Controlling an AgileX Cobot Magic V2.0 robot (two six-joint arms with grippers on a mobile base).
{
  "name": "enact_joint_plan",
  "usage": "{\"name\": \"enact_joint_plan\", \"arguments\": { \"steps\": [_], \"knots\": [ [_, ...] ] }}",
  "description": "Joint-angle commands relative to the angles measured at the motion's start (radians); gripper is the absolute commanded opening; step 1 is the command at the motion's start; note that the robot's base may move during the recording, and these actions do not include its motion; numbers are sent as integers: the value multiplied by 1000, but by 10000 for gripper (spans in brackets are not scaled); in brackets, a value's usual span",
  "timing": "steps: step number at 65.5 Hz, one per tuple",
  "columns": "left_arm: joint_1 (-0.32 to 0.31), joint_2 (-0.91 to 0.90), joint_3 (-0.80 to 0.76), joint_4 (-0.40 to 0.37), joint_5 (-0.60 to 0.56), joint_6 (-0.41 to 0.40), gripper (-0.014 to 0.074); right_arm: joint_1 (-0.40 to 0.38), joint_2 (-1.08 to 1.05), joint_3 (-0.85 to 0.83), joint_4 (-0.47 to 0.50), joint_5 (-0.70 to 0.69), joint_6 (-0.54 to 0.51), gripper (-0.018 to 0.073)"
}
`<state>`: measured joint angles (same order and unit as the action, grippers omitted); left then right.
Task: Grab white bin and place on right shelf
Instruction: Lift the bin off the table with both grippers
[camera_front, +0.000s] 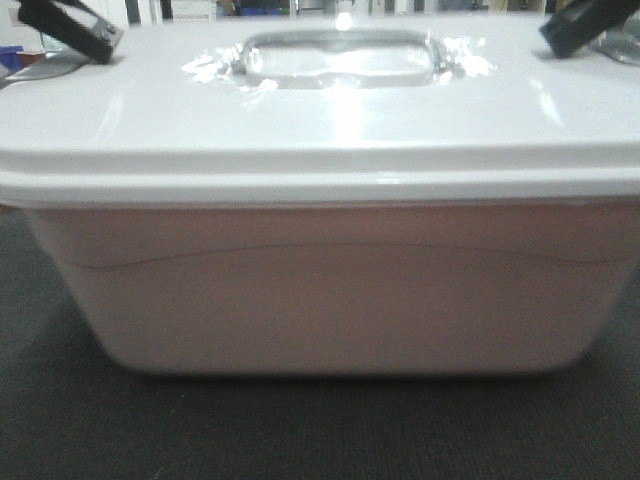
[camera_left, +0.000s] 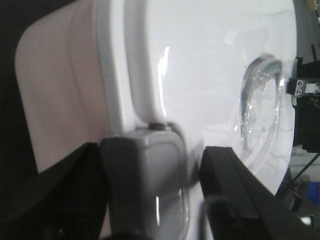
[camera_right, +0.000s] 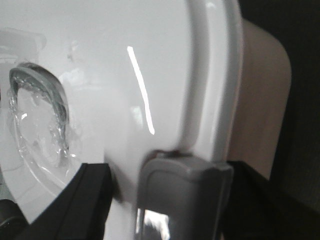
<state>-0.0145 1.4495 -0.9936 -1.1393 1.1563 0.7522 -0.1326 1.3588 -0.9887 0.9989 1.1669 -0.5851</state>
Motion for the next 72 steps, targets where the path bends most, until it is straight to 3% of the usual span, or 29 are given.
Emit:
{"name": "enact_joint_plan", "arguments": {
  "steps": [1, 21, 50, 72],
  "knots": [
    [-12, -62, -73, -133, 160, 15, 260, 7, -67, -61, 153, 168, -17, 412],
    [-9, -90, -167, -136, 160, 15, 260, 7, -128, -132, 155, 168, -18, 412],
    [-9, -163, -168, -137, 160, -10, 260, 7, -152, -142, 255, 168, -3, 412],
    [-9, -273, -179, -148, 152, -11, 260, 7, -249, -142, 258, 167, -36, 412]
  ]
}}
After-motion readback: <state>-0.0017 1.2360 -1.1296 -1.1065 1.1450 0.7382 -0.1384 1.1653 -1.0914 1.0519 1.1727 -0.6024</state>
